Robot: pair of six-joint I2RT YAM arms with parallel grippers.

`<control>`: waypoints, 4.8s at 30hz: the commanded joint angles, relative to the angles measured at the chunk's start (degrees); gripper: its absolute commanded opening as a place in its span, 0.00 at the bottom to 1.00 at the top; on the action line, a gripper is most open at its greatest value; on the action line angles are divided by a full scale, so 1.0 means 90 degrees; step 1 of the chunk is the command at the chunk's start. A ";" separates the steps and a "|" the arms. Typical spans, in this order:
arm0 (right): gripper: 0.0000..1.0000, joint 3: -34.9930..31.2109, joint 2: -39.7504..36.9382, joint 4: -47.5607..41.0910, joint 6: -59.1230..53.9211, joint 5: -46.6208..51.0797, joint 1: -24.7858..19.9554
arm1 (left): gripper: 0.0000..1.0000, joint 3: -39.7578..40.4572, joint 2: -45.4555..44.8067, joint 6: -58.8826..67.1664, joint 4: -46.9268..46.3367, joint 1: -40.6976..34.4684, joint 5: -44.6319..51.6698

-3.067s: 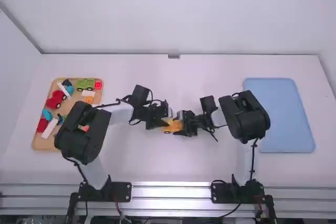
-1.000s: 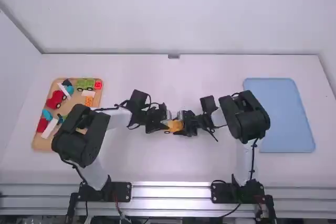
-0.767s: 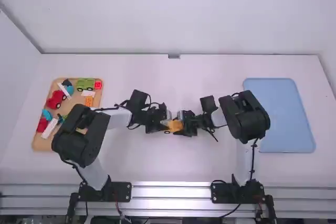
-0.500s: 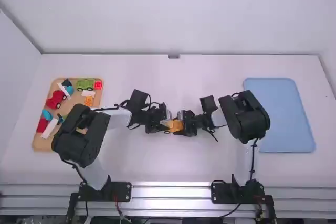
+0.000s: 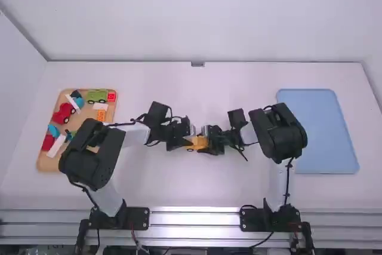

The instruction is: Assemble lego blocks to make yellow taxi

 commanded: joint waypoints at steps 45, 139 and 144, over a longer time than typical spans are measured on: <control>0.58 -0.0066 0.0063 -0.0061 -0.0109 0.0291 0.0015 | 0.99 -0.0017 -0.0862 -0.0272 0.0024 0.0012 -0.0044; 0.58 0.0216 0.0063 -0.0066 0.0160 0.0814 0.0015 | 0.99 0.0452 -0.1955 -0.2079 -0.0090 0.0015 -0.2739; 0.68 0.0294 0.0063 -0.0090 0.0187 0.0979 0.0015 | 0.99 0.0413 -0.2203 -0.2718 -0.0124 0.0019 -0.3473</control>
